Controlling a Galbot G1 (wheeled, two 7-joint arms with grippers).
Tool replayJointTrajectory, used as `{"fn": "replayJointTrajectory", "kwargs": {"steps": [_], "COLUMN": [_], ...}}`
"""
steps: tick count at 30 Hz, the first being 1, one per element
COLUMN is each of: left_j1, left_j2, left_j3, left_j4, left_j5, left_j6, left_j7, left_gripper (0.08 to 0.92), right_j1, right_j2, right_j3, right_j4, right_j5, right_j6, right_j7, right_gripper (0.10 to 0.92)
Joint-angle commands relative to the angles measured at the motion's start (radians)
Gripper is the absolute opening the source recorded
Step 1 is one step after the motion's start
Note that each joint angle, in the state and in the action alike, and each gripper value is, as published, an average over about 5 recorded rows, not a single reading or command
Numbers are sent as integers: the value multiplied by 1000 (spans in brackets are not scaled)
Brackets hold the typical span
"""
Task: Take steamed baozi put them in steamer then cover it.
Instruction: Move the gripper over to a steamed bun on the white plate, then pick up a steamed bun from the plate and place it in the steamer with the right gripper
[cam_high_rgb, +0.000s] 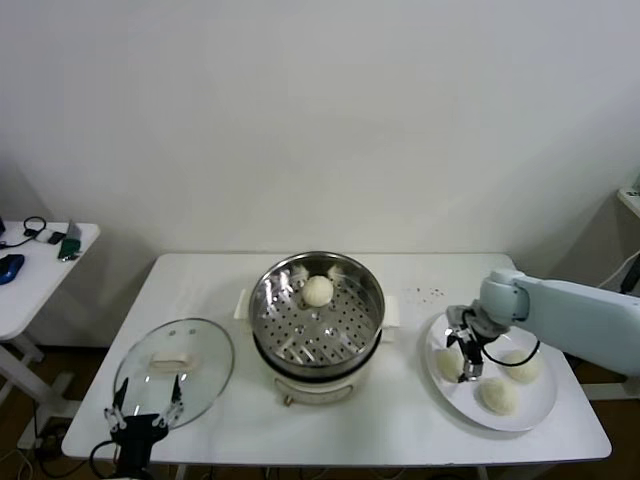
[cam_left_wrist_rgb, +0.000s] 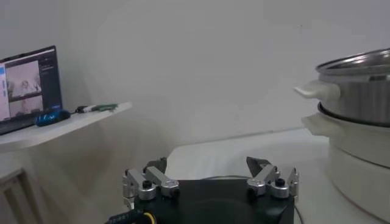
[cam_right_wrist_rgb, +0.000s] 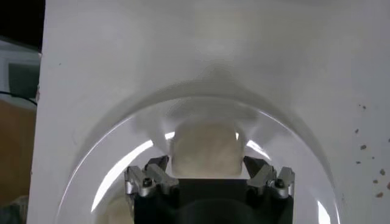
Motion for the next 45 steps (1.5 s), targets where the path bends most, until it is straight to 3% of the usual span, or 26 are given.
{"fn": "replayJointTrajectory", "kwargs": {"steps": [1, 10, 17, 30, 37, 45], "left_j1": [1, 6, 5, 21, 32, 50], "left_j2": [-1, 0, 0, -2, 1, 14], "left_j3": [1, 3, 10, 53, 66, 57], "left_j4": [-2, -6, -13, -36, -61, -75], "left_j5": [1, 3, 9, 40, 48, 38], "left_j6": [0, 1, 3, -1, 2, -5], "left_j7": [0, 5, 5, 9, 17, 15], "left_gripper": [823, 823, 823, 823, 823, 823], "right_j1": [-35, -5, 261, 752, 738, 649], "right_j2": [7, -26, -27, 163, 259, 416], "right_j3": [32, 48, -65, -286, -188, -125], "right_j4": [-30, -10, 24, 113, 216, 234], "right_j5": [-12, 39, 220, 505, 644, 745], "right_j6": [5, -1, -21, -59, -218, -329], "right_j7": [-8, -6, -4, -22, 69, 196], "right_gripper": [741, 692, 694, 695, 689, 687]}}
